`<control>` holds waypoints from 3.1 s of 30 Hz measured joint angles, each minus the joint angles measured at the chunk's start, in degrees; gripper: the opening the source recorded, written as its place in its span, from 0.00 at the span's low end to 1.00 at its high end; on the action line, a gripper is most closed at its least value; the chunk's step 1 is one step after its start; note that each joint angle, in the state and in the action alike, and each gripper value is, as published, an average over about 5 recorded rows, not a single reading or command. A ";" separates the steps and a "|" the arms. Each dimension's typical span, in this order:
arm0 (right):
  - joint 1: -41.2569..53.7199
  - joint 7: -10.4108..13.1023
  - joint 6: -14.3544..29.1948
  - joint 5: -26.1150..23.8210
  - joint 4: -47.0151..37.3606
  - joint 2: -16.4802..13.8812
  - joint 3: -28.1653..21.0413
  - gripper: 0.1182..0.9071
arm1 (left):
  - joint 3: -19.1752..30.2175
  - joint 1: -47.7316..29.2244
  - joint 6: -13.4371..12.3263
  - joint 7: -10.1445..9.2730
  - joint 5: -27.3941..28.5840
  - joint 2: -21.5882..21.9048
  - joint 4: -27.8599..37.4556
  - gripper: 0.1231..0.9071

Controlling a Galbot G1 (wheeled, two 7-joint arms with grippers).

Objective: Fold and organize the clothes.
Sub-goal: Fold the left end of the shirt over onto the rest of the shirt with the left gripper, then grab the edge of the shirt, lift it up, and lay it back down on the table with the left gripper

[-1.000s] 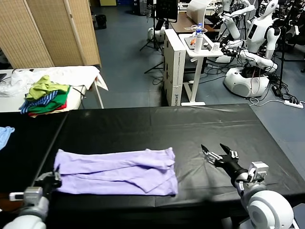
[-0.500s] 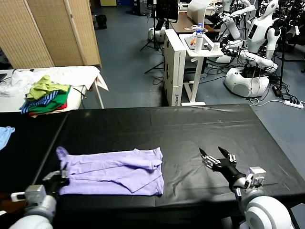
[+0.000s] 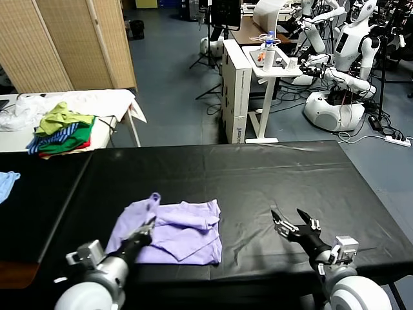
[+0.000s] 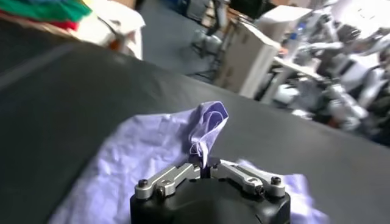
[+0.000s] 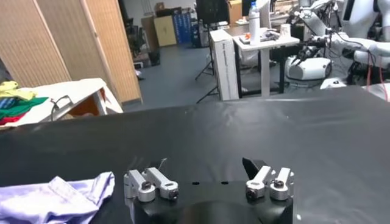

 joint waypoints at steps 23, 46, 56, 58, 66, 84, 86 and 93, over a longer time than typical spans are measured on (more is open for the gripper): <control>0.12 -0.11 0.09 -1.66 -0.42 1.74 -1.65 1.00 | 8.54 -3.03 0.11 4.18 0.90 -5.38 3.09 0.08; 2.88 -2.01 0.01 -1.69 -2.14 -0.80 -5.44 1.00 | 11.91 -2.64 -2.75 6.22 8.69 -10.32 7.52 0.49; 8.74 -2.45 -0.95 2.20 -4.22 -4.36 -12.60 1.00 | 9.57 -2.51 -4.96 8.60 8.82 -9.27 4.80 0.99; 11.09 -2.28 -1.03 2.29 -5.52 -4.26 -14.95 1.00 | 7.91 -2.95 -6.41 8.89 11.11 -8.03 4.66 1.00; 20.31 -1.55 -1.25 4.04 -12.51 -1.60 -23.91 1.00 | 1.75 -1.39 -9.03 9.09 18.95 -3.95 4.80 1.00; 25.56 -1.13 -0.88 5.04 -20.79 3.77 -29.52 0.44 | -0.76 1.41 -10.29 8.78 23.31 -4.27 5.34 1.00; 25.43 -1.12 -0.57 4.66 -20.72 4.00 -29.44 0.30 | -1.12 1.52 -10.39 8.76 23.32 -4.28 5.30 1.00; 24.11 -0.60 1.79 1.38 -19.59 4.74 -28.41 0.03 | -1.90 1.61 -10.77 8.74 23.54 -4.49 5.41 1.00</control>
